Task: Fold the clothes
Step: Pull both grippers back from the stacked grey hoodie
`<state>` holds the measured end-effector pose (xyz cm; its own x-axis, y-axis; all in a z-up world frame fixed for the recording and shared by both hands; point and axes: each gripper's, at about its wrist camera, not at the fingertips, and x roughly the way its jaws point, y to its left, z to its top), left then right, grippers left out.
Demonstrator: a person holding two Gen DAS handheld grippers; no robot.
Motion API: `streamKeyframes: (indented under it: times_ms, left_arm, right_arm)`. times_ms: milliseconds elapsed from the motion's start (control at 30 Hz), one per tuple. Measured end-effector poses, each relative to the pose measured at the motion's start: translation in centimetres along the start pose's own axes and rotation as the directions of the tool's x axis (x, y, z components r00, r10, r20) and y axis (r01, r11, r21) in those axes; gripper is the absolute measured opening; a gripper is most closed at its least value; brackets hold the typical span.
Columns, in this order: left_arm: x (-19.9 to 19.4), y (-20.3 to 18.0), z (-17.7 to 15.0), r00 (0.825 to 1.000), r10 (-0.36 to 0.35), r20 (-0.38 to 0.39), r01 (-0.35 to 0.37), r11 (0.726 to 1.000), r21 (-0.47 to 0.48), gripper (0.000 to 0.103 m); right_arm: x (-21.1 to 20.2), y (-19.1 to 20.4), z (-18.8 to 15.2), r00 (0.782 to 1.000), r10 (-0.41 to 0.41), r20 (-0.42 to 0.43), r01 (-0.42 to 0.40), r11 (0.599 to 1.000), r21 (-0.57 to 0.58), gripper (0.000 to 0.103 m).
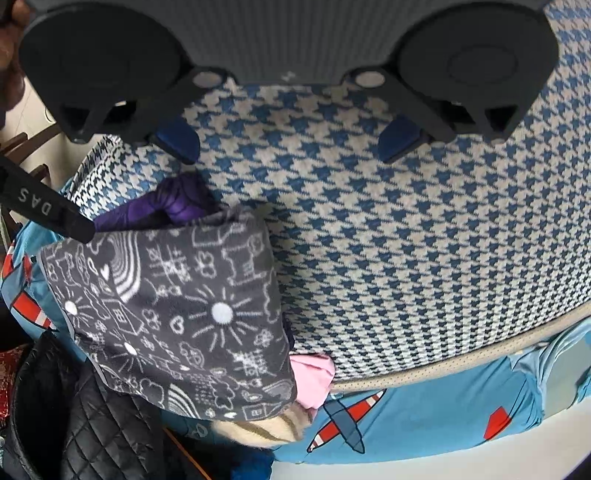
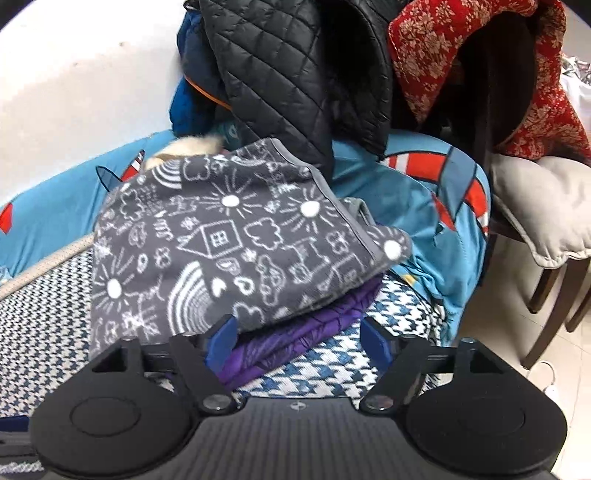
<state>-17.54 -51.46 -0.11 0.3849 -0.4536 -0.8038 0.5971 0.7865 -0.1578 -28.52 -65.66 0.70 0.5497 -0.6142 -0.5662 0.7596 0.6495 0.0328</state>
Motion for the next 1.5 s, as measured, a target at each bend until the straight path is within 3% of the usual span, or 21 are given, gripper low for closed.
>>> streamKeyframes:
  times_ms: [167, 500, 900, 1500]
  left_arm:
    - [-0.7, 0.2, -0.7, 1.0, 0.002, -0.011, -0.002, 1.0, -0.01, 0.103]
    - [-1.2, 0.2, -2.5, 0.998, 0.004, -0.062, -0.006, 0.999, -0.034, 0.103]
    - [-2.6, -0.7, -3.7, 0.997, -0.006, -0.072, 0.004, 0.999, -0.034, 0.103]
    - [-4.5, -1.5, -4.7, 0.999, -0.013, -0.043, 0.012, 0.999, -0.035, 0.103]
  right_arm:
    - [-0.2, -0.3, -0.2, 0.997, -0.009, -0.078, 0.01, 1.0, 0.014, 0.075]
    - [-2.3, 0.6, -1.1, 0.982, -0.063, -0.18, 0.036, 0.988, -0.149, 0.08]
    - [-4.9, 0.6, -2.4, 0.978, -0.119, -0.173, 0.07, 0.961, -0.266, 0.086]
    - [-5.8, -1.6, -2.7, 0.976, -0.097, -0.192, 0.056, 0.976, -0.21, 0.086]
